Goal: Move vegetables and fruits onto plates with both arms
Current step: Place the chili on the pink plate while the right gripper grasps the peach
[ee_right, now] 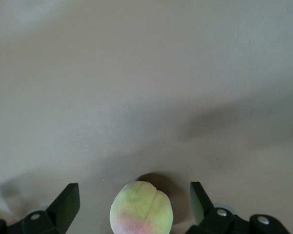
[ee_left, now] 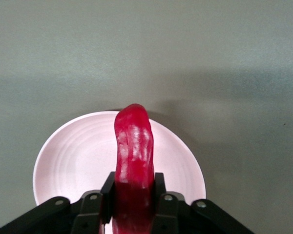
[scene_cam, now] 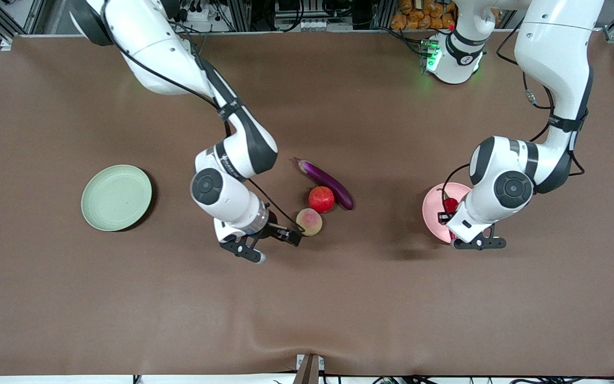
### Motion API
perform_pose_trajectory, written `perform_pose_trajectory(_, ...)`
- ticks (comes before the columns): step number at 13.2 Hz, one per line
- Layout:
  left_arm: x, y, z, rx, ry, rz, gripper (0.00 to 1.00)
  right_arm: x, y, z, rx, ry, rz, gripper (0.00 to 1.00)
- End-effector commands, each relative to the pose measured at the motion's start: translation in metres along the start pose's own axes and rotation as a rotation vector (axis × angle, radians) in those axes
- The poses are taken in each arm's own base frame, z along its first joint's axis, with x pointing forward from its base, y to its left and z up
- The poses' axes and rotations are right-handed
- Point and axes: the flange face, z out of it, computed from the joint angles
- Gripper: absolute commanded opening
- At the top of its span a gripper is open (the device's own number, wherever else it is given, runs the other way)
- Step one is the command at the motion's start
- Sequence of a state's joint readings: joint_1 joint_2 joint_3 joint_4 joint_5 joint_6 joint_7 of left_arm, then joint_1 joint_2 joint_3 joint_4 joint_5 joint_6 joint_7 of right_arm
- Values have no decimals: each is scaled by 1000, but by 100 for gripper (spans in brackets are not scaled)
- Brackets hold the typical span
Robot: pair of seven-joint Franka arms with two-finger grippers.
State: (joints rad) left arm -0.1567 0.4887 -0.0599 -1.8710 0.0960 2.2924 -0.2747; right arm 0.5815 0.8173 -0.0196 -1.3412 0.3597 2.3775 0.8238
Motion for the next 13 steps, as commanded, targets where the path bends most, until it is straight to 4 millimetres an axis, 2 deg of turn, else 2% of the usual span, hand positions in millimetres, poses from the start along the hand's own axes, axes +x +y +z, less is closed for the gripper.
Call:
perform_pose_trajectory(1, -4, -3, 6, -1, 11, -7, 81, -6, -17, 18, 27, -20, 158, 100)
perform_pose_trajectory(2, -4, -3, 5, -5, 13, -16, 100, -12, -22, 27, 32, -27, 191, 100)
perform_pose_trajectory(4, -3, 1, -5, -7, 25, -54, 100, -15, -24, 36, 29, -33, 209, 100)
perform_pose_trajectory(7, -1, 8, -51, -14, 52, -102, 100, -29, -26, 43, 9, -50, 202, 100)
perform_pose_trajectory(8, 0, 4, -74, -5, 46, -106, 100, -32, -24, 47, -6, -58, 217, 100)
perform_pose_trajectory(11, 4, -18, -160, 27, 33, -133, 100, -37, -18, 56, -65, -86, 220, 100)
perform_pose_trajectory(13, 2, -46, -218, 38, 29, -168, 100, -42, -17, 63, -74, -96, 244, 100)
